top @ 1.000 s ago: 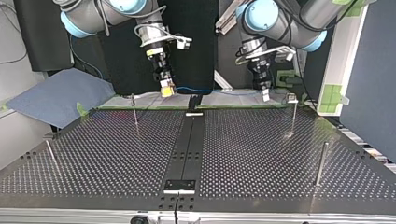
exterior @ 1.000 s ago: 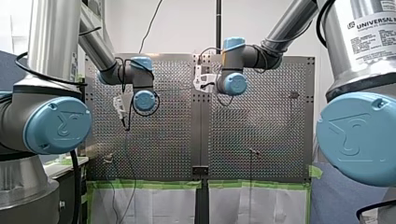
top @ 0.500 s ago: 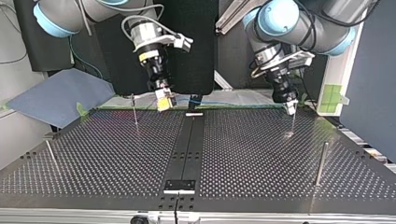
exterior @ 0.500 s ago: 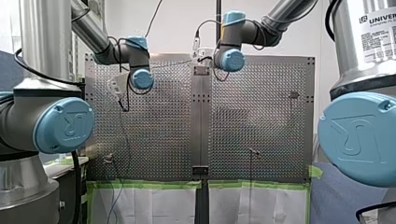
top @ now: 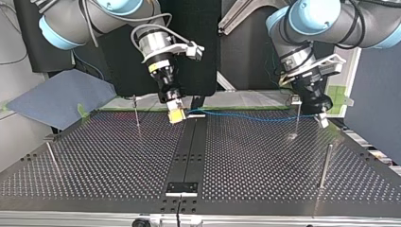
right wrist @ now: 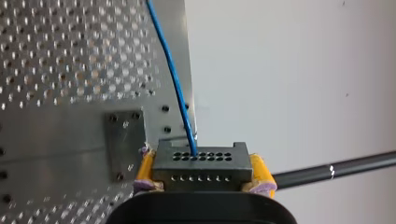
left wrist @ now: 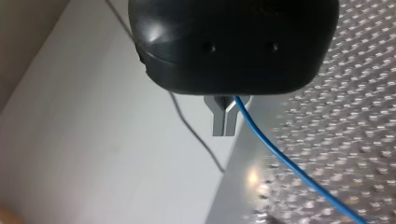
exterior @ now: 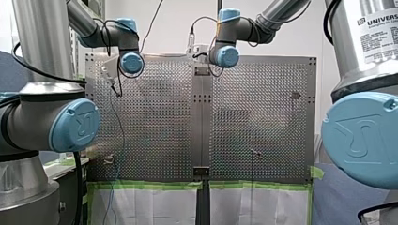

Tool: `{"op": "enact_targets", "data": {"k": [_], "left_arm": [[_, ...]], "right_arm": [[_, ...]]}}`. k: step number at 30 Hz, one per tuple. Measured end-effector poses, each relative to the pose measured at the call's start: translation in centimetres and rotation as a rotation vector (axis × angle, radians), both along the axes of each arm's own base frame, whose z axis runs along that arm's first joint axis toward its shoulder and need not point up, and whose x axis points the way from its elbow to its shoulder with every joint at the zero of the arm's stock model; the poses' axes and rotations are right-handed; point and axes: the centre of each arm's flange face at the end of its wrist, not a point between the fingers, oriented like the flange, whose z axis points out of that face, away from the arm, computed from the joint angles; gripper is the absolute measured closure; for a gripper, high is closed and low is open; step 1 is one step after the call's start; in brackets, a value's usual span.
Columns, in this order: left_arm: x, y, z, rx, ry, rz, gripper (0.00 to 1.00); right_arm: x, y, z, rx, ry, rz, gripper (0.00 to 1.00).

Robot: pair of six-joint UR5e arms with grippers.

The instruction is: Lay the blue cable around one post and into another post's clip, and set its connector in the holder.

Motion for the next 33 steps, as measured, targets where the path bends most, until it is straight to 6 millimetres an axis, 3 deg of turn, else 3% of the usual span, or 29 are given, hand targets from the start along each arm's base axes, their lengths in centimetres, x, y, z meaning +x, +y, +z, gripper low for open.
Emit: {"op": "enact_targets", "data": {"k": [10, 14, 24, 33], "left_arm": [[-0.9, 3.1, 5.3, -0.023, -0.075, -0.012, 1.0], [-0.7, 4.1, 6.2, -0.027, -0.076, -0.016, 1.0], [2.6, 6.6, 6.6, -0.014, -0.023, -0.015, 1.0], [6.9, 10.2, 6.3, -0.023, -0.025, -0.023, 1.0]], "right_arm": [[1.8, 1.5, 1.6, -0.021, -0.011, 0.043, 1.0], [2.2, 1.6, 2.2, -0.028, -0.019, 0.046, 1.0], [3.3, 1.2, 2.4, -0.031, -0.025, 0.05, 1.0], [4.4, 0.4, 3.0, -0.033, -0.031, 0.05, 1.0]]}}
